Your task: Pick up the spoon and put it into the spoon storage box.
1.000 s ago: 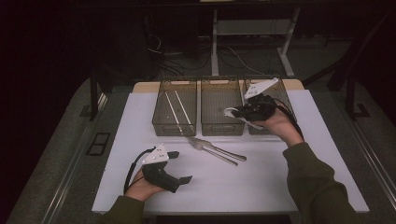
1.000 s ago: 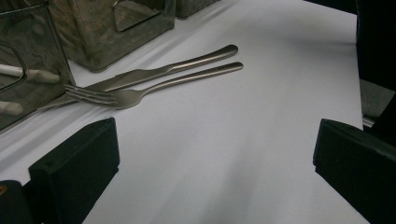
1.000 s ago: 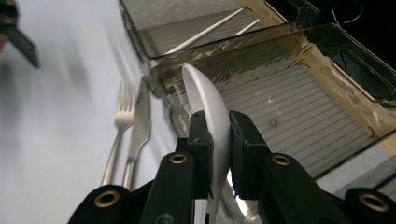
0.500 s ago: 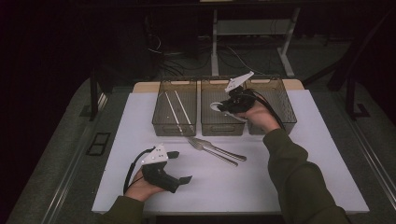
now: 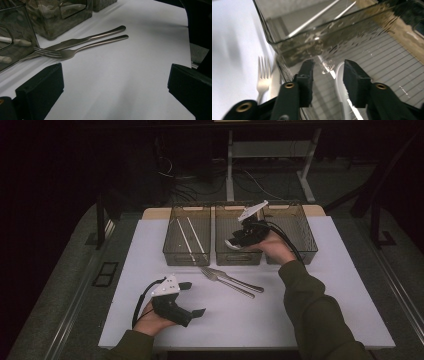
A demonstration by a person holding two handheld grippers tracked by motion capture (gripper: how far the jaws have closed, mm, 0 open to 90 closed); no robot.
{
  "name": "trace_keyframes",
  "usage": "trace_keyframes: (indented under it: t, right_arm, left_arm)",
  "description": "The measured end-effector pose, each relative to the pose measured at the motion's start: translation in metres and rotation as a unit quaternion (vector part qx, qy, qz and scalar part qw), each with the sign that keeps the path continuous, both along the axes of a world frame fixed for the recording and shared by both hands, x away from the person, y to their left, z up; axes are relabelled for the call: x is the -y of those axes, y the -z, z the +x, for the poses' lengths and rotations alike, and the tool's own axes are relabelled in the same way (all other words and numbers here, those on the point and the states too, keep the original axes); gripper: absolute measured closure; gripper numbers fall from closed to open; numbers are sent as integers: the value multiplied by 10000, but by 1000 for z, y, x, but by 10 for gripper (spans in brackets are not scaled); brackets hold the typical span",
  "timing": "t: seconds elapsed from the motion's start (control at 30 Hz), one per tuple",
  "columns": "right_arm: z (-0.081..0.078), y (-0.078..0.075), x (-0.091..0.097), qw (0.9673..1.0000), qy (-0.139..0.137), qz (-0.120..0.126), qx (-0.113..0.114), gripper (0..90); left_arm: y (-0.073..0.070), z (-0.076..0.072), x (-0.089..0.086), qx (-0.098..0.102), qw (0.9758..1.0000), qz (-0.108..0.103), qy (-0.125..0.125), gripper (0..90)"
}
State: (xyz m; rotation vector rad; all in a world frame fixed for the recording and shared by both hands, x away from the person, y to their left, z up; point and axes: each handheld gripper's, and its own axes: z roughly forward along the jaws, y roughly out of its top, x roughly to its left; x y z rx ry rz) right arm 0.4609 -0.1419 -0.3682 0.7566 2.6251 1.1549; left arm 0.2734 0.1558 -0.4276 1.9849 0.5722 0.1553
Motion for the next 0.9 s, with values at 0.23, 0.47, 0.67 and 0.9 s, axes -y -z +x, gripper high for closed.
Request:
trace_keyframes:
  t: [0.23, 0.47, 0.67, 0.9]
  right_arm:
    - [-16, -13, 17, 9983, 145, 542, -156, 486]
    - [-41, -20, 34, 9973, 156, 704, -106, 450]
    - [-59, -15, 48, 9968, 209, 769, -112, 449]
    - [-77, -11, 53, 9974, 121, 703, -111, 446]
  left_arm:
    - [0, 0, 0, 7, 10000, 60, 16, 0]
    - [0, 0, 0, 4, 10000, 58, -1, 0]
    - [0, 0, 0, 3, 10000, 60, -14, 0]
    - [0, -1, 1, 7, 10000, 78, -19, 0]
